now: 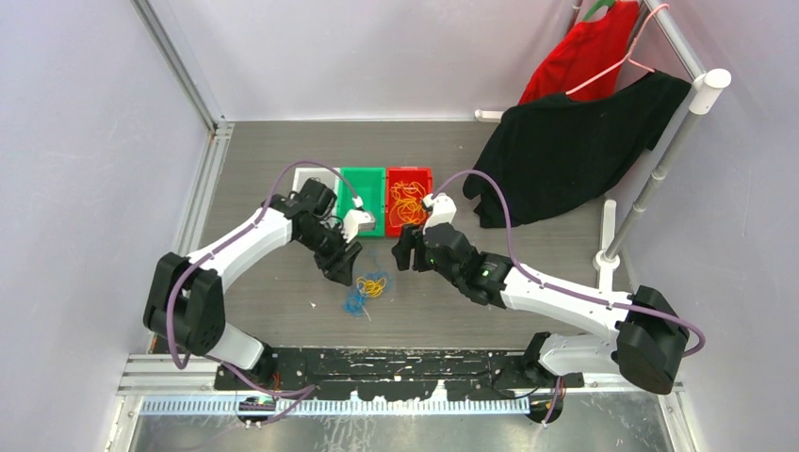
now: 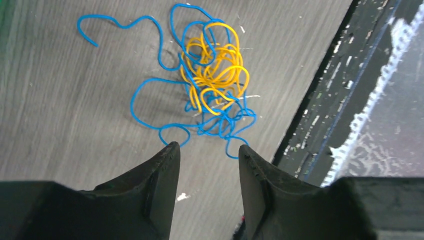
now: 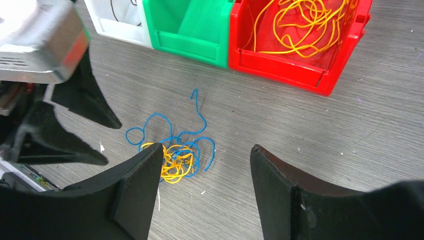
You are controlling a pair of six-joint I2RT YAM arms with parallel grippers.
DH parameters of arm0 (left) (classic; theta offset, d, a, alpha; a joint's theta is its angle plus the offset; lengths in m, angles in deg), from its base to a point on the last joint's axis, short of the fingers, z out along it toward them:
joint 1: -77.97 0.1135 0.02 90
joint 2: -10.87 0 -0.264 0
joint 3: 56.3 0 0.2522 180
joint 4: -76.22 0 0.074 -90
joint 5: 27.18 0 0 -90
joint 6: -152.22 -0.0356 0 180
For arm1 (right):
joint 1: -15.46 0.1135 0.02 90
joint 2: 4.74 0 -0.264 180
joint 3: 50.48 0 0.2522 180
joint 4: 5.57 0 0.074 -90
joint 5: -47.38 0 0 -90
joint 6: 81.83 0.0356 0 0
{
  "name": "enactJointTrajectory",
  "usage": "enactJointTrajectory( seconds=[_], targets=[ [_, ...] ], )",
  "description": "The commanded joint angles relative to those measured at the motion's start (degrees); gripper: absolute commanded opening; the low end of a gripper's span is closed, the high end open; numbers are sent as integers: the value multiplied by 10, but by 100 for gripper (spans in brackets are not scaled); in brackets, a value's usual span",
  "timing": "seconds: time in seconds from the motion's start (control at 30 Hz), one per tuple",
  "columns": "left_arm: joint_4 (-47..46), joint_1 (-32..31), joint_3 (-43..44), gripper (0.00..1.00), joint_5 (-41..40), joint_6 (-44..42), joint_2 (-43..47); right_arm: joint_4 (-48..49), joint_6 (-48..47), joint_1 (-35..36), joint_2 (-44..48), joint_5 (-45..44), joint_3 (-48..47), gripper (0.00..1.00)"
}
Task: Untangle the cables
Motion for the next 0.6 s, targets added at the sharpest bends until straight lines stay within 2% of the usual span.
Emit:
enactJointTrajectory(
  seconds=[0.0, 0.17, 0.37, 0.57],
  targets=[
    [-63, 0, -16, 46, 1, -70, -26, 10, 18, -3, 6, 5, -23, 69],
    [-71, 0, -19, 41, 10, -94, -66, 27, 45, -3, 3, 52, -12, 67],
    [-112, 1, -42, 12, -8, -69, -57, 59, 95, -2, -57, 119, -12, 60],
    [-139, 3, -76, 1, -16, -48, -19, 99, 117, 12, -145, 168, -36, 54]
  ],
)
